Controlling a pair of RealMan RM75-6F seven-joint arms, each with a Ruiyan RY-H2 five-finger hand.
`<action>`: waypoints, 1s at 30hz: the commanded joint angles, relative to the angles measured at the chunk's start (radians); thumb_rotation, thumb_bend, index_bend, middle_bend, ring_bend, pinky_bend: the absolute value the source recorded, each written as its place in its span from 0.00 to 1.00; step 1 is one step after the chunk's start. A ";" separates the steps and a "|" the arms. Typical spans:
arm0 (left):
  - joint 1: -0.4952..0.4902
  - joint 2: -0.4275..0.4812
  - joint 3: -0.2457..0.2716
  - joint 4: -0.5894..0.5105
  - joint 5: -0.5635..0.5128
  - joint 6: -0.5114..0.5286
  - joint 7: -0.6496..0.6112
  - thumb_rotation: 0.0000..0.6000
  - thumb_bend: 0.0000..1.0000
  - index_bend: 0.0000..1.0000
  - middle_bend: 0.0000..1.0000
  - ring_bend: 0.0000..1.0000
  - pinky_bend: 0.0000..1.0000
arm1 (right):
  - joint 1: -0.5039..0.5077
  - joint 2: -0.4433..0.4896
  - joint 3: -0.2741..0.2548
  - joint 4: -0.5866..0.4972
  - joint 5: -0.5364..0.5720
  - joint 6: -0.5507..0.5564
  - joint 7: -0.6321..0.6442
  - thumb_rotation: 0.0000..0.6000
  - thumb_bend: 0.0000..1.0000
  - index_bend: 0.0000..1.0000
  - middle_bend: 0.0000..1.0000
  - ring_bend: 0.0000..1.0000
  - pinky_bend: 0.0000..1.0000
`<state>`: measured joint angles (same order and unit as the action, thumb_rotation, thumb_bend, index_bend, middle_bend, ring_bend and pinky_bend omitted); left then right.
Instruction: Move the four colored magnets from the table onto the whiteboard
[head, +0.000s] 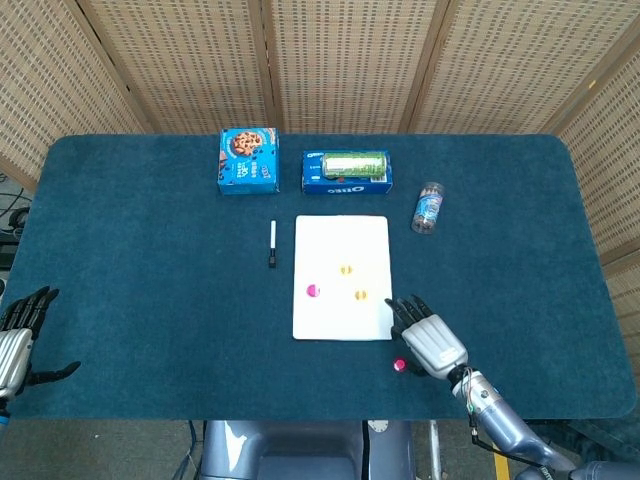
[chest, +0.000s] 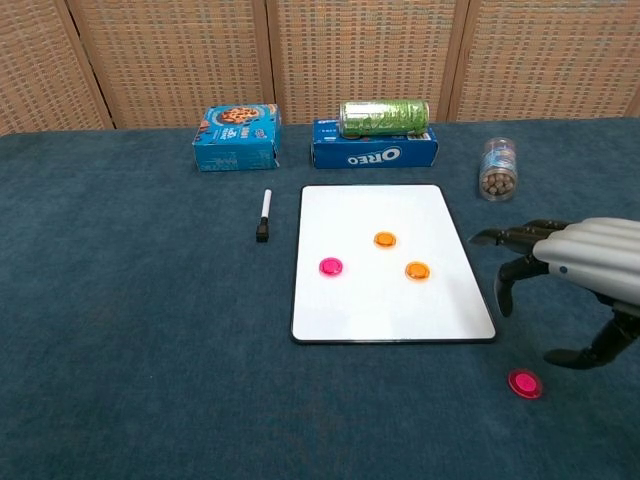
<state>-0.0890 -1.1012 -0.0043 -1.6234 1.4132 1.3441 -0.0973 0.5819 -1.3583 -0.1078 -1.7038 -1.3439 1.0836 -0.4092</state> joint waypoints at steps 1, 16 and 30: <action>0.000 -0.001 0.000 -0.001 -0.002 -0.001 0.003 1.00 0.00 0.00 0.00 0.00 0.00 | -0.014 -0.018 -0.003 0.020 -0.017 0.001 0.008 1.00 0.31 0.39 0.00 0.00 0.01; -0.004 -0.005 -0.001 -0.004 -0.008 -0.007 0.020 1.00 0.00 0.00 0.00 0.00 0.00 | -0.057 -0.068 -0.004 0.099 -0.048 -0.018 0.034 1.00 0.31 0.39 0.00 0.00 0.01; -0.004 -0.007 -0.001 -0.007 -0.010 -0.006 0.031 1.00 0.00 0.00 0.00 0.00 0.00 | -0.078 -0.097 0.011 0.123 -0.063 -0.033 0.023 1.00 0.31 0.39 0.00 0.00 0.01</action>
<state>-0.0927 -1.1081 -0.0053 -1.6305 1.4031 1.3378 -0.0668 0.5045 -1.4546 -0.0968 -1.5813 -1.4073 1.0506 -0.3859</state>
